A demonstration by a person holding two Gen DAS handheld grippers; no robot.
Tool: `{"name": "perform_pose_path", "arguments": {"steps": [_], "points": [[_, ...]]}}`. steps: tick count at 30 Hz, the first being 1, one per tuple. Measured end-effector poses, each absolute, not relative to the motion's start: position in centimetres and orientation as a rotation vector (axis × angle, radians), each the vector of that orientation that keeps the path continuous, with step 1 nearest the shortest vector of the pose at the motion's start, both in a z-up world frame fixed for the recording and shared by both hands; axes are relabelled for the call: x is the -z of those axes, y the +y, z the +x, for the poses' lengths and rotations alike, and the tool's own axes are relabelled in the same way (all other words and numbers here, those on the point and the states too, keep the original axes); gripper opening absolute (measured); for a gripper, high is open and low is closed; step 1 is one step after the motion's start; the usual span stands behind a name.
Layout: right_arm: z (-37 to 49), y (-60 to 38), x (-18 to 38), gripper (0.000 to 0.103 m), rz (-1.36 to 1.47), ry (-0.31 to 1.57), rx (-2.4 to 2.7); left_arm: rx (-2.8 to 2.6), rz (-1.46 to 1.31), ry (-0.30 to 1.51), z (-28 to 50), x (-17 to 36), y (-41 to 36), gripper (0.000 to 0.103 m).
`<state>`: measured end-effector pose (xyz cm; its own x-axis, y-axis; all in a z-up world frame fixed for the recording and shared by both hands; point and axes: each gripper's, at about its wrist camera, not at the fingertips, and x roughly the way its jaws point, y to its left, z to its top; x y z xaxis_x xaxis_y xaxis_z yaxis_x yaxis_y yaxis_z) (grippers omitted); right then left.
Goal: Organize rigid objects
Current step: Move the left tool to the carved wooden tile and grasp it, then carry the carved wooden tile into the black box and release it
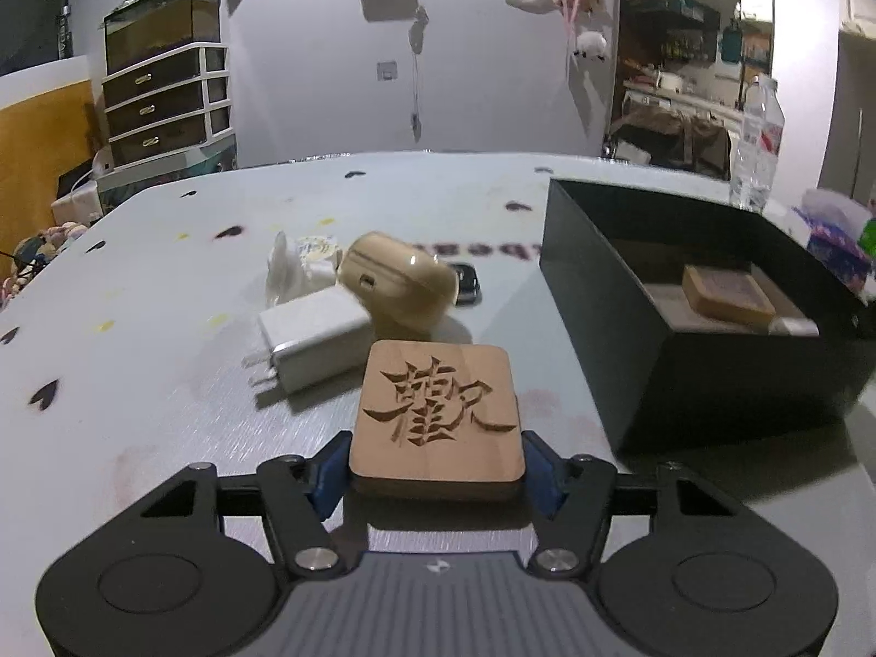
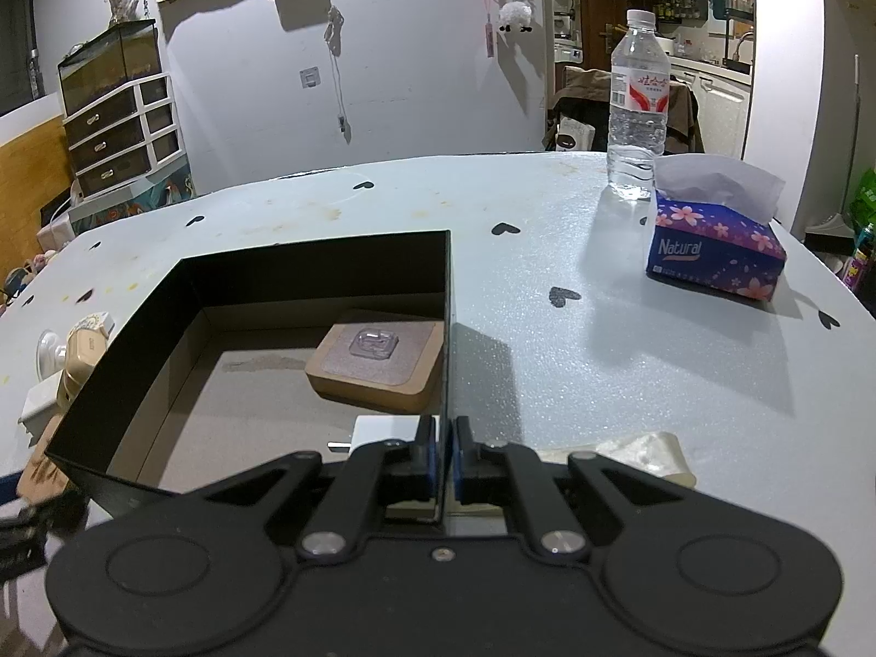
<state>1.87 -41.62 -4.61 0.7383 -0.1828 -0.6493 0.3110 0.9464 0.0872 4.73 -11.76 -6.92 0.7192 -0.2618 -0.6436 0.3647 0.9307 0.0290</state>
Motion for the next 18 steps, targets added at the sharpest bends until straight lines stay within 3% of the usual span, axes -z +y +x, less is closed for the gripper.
{"name": "perform_pose_path", "arguments": {"steps": [11,14,18], "points": [[1.9,-41.6,4.7,0.006,0.194,0.691,0.274,0.402,0.149,0.703,4.2,7.0,-11.6,0.067],[1.9,-41.6,4.7,0.006,0.194,0.691,0.274,0.398,0.127,0.715,5.3,7.0,-12.0,0.075],[1.9,-41.6,4.7,0.006,0.194,0.69,0.274,0.384,0.135,0.711,6.2,7.0,-12.6,0.073]]}}
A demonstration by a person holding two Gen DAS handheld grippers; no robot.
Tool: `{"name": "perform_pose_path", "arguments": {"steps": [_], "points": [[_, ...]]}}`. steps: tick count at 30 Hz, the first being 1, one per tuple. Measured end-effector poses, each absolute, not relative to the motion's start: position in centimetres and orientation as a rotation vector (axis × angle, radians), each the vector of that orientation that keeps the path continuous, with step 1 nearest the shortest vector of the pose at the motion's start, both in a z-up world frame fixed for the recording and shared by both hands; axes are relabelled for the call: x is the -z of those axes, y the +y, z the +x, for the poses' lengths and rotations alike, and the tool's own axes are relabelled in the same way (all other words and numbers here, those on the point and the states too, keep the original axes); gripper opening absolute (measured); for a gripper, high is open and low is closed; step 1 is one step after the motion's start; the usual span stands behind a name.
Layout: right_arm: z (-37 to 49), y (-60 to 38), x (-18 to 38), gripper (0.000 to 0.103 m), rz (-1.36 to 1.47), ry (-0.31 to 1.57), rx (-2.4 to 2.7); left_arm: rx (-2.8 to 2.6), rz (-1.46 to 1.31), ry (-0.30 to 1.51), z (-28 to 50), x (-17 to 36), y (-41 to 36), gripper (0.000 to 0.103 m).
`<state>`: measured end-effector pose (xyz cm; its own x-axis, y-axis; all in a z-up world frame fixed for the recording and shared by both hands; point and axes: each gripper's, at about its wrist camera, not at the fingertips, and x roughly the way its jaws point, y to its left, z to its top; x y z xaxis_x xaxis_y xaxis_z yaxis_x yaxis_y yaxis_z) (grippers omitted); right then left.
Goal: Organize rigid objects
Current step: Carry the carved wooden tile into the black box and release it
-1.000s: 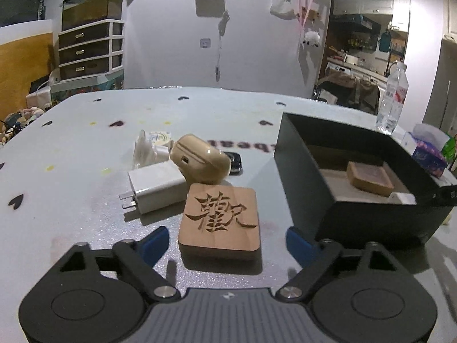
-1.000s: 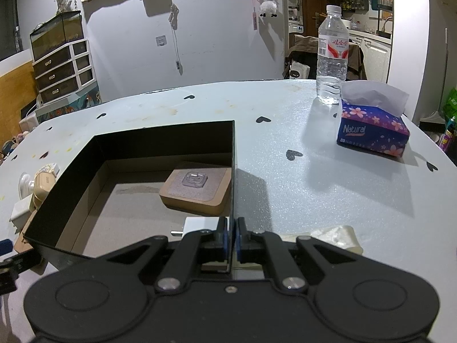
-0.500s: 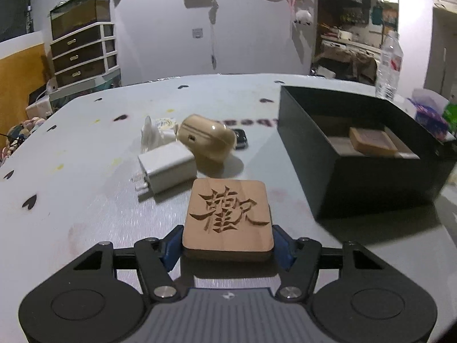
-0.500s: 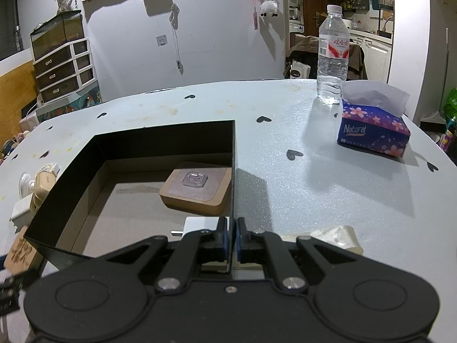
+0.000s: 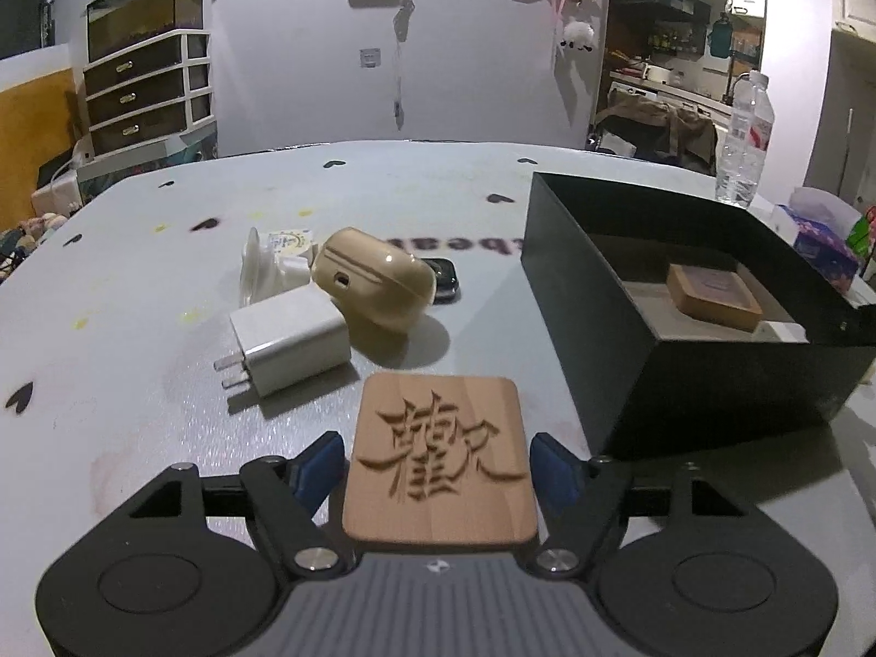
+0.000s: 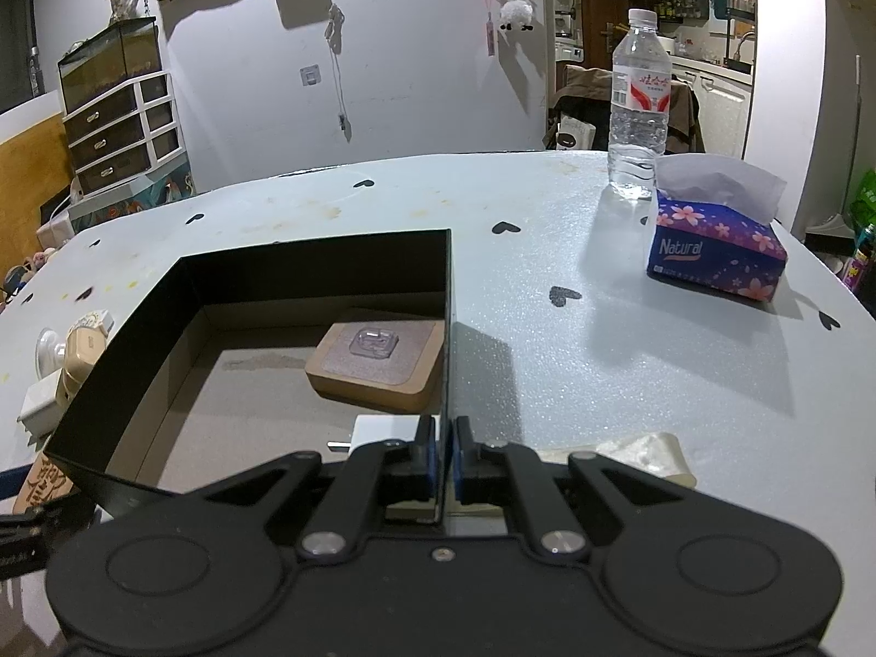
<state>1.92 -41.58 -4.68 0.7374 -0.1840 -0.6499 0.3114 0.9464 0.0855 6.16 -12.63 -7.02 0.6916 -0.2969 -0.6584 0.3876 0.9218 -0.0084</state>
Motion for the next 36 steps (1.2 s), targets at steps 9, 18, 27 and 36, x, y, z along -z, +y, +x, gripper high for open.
{"name": "perform_pose_path", "arguments": {"steps": [9,18,27,36], "points": [[2.0,-41.7,4.7,0.007,0.198,0.691,0.271,0.344,0.059,0.684,6.0,5.5,-11.5,0.064],[2.0,-41.6,4.8,0.007,0.194,0.693,0.276,0.449,-0.049,0.612,6.3,0.1,-13.6,0.064],[2.0,-41.6,4.7,0.007,0.193,0.694,0.275,0.598,-0.041,0.72,8.2,-0.4,-21.8,0.064],[2.0,-41.7,4.7,0.006,0.195,0.695,0.27,0.605,-0.042,0.908,10.8,3.0,-26.6,0.064]]}}
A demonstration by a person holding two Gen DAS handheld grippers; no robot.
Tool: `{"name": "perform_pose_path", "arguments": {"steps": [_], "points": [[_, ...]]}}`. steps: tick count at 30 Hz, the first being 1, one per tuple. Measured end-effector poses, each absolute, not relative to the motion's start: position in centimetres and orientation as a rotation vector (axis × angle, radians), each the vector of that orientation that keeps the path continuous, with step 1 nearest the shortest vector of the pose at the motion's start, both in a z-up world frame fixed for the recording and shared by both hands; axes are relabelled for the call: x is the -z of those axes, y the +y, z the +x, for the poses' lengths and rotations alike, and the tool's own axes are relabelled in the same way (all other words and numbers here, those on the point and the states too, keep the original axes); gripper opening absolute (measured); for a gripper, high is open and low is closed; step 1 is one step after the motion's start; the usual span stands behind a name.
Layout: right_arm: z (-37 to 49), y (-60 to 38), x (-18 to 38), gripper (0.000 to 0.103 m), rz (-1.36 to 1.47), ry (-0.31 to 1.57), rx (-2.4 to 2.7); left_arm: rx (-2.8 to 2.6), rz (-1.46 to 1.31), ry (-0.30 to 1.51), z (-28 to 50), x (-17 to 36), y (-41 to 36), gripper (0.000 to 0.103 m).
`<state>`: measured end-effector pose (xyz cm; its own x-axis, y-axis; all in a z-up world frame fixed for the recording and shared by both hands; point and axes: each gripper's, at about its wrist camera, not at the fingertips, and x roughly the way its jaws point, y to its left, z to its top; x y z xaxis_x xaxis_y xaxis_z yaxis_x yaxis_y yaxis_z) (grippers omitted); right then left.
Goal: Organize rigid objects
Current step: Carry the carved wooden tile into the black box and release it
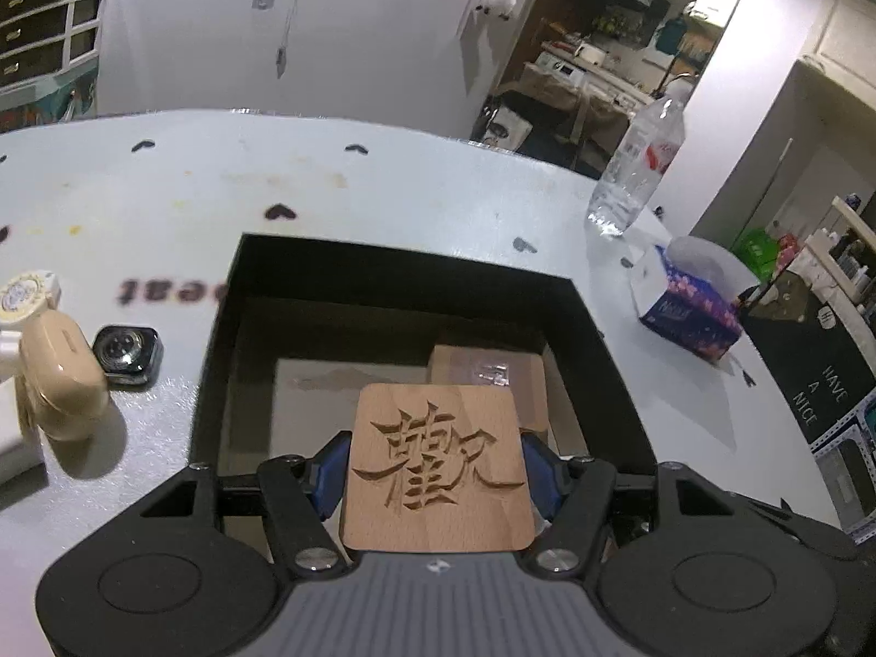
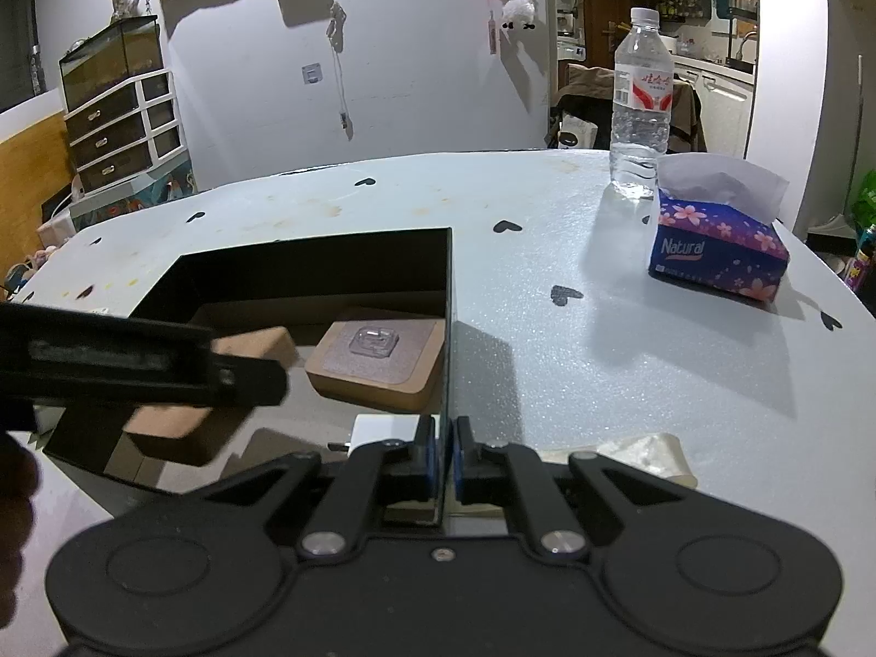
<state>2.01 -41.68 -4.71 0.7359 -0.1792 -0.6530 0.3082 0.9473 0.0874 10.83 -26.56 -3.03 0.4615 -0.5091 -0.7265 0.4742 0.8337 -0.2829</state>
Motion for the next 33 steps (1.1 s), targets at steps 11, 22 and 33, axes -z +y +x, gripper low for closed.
{"name": "perform_pose_path", "arguments": {"steps": [11,22,33], "points": [[2.0,-41.7,4.7,0.007,0.195,0.695,0.27,0.581,-0.086,1.031,12.0,5.4,-27.0,0.067],[2.0,-41.7,4.7,0.006,0.195,0.695,0.27,0.607,-0.073,1.009,11.3,4.8,-27.0,0.073],[2.0,-41.7,4.7,0.007,0.195,0.695,0.271,0.643,-0.021,0.945,9.9,3.6,-27.0,0.087]]}}
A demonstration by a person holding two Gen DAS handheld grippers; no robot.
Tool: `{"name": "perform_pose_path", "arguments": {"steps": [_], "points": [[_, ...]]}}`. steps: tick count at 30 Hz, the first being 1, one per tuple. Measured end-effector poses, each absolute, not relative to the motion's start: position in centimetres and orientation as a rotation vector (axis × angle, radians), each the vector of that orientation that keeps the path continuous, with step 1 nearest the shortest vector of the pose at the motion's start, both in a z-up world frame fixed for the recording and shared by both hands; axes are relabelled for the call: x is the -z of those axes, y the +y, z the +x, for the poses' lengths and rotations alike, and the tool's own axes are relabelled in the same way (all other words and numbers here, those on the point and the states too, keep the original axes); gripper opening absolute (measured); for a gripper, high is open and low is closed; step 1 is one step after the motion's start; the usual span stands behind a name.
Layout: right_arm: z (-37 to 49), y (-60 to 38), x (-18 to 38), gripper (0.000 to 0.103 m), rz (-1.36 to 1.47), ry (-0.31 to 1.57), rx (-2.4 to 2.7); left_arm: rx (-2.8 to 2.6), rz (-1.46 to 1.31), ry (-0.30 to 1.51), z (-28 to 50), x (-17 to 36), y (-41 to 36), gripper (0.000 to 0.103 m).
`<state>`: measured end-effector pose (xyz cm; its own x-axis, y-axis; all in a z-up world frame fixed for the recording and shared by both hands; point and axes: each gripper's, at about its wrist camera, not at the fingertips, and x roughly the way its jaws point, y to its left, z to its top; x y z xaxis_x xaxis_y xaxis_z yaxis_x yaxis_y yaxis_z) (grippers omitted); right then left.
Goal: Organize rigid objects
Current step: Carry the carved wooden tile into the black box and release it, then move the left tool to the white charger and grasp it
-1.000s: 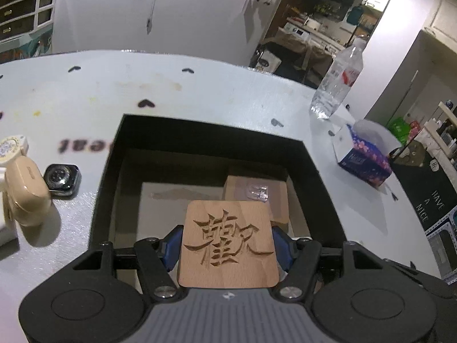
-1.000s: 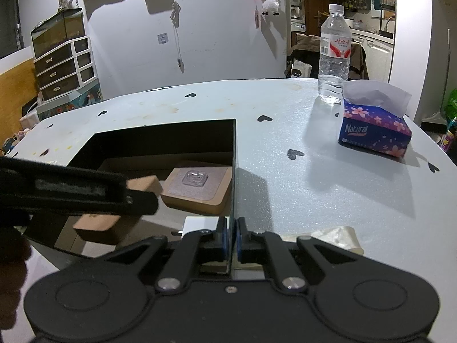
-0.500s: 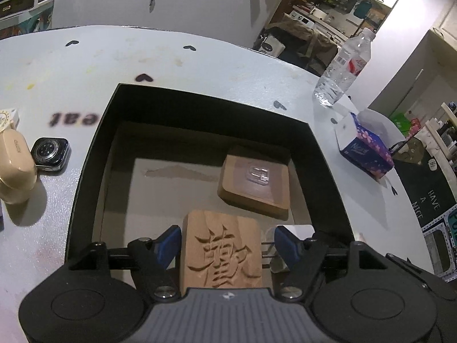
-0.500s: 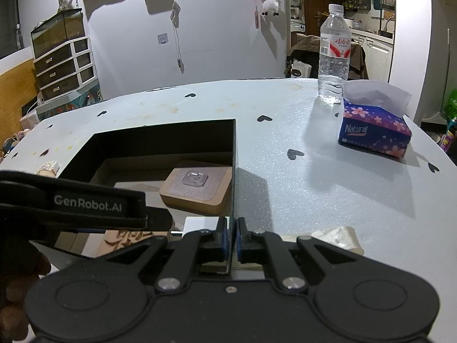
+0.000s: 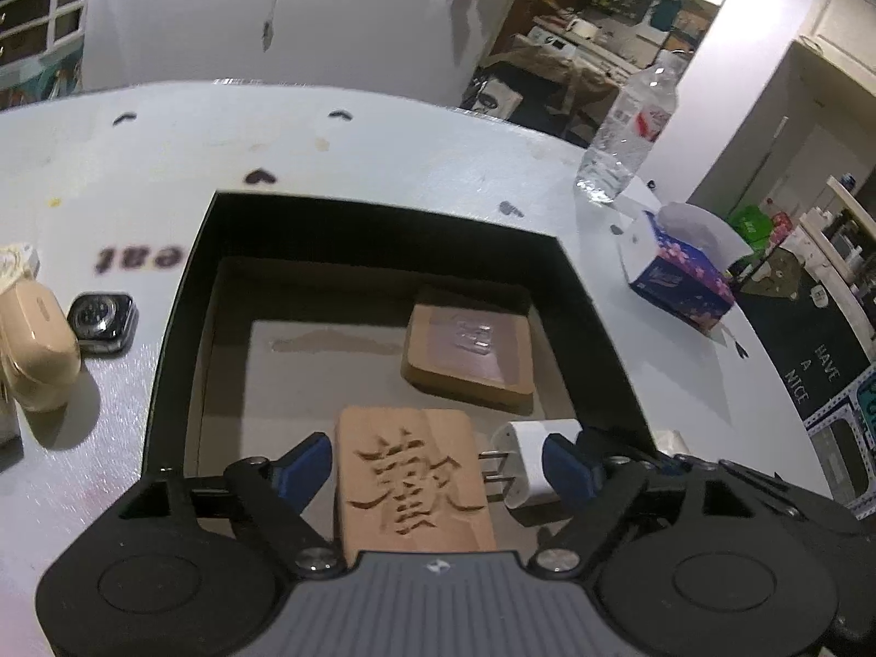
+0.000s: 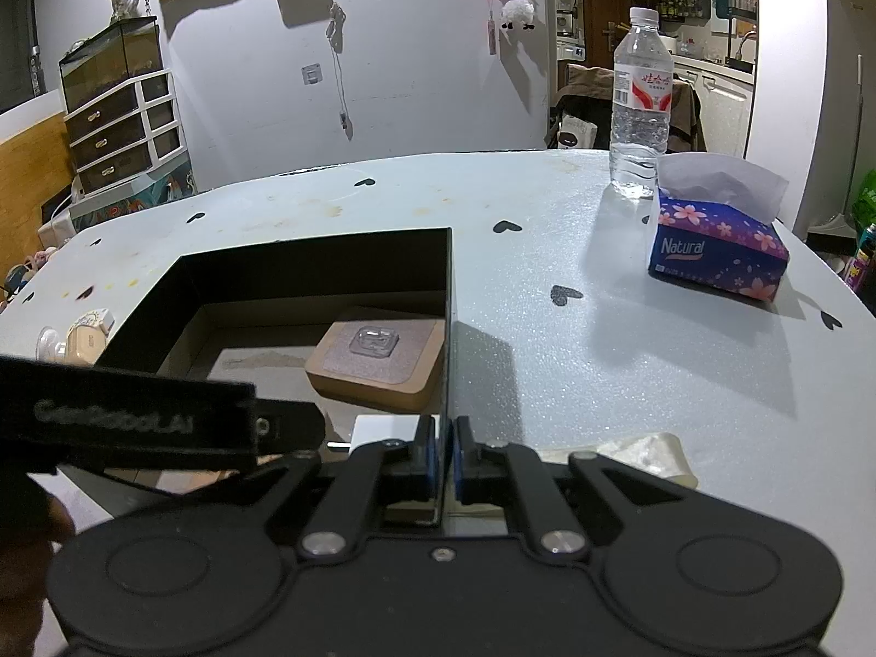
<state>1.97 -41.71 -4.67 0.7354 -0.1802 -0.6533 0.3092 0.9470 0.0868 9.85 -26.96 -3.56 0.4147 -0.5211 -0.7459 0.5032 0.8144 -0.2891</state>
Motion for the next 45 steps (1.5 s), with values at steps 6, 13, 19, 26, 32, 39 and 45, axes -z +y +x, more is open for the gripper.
{"name": "perform_pose_path", "arguments": {"steps": [6,13,19,26,32,39,45], "points": [[2.0,-41.7,4.6,0.007,0.196,0.695,0.27,0.676,0.0,0.908,8.8,2.7,-26.9,0.095],[2.0,-41.7,4.7,0.007,0.203,0.694,0.268,0.672,0.028,0.848,7.6,1.4,-26.6,0.102],[1.9,-41.8,4.7,0.007,0.203,0.694,0.267,0.667,0.037,0.816,6.9,0.9,-25.7,0.103],[1.9,-41.8,4.6,0.007,0.203,0.694,0.268,0.654,0.059,0.747,5.5,0.0,-24.1,0.103],[1.9,-41.8,4.7,0.007,0.203,0.694,0.267,0.617,0.036,0.709,5.1,-0.4,-21.9,0.103],[1.9,-41.8,4.6,0.007,0.203,0.694,0.267,0.561,-0.015,0.664,4.6,-0.6,-18.5,0.103],[2.0,-41.8,4.6,0.007,0.203,0.694,0.268,0.474,-0.051,0.626,3.9,-0.4,-15.7,0.103]]}}
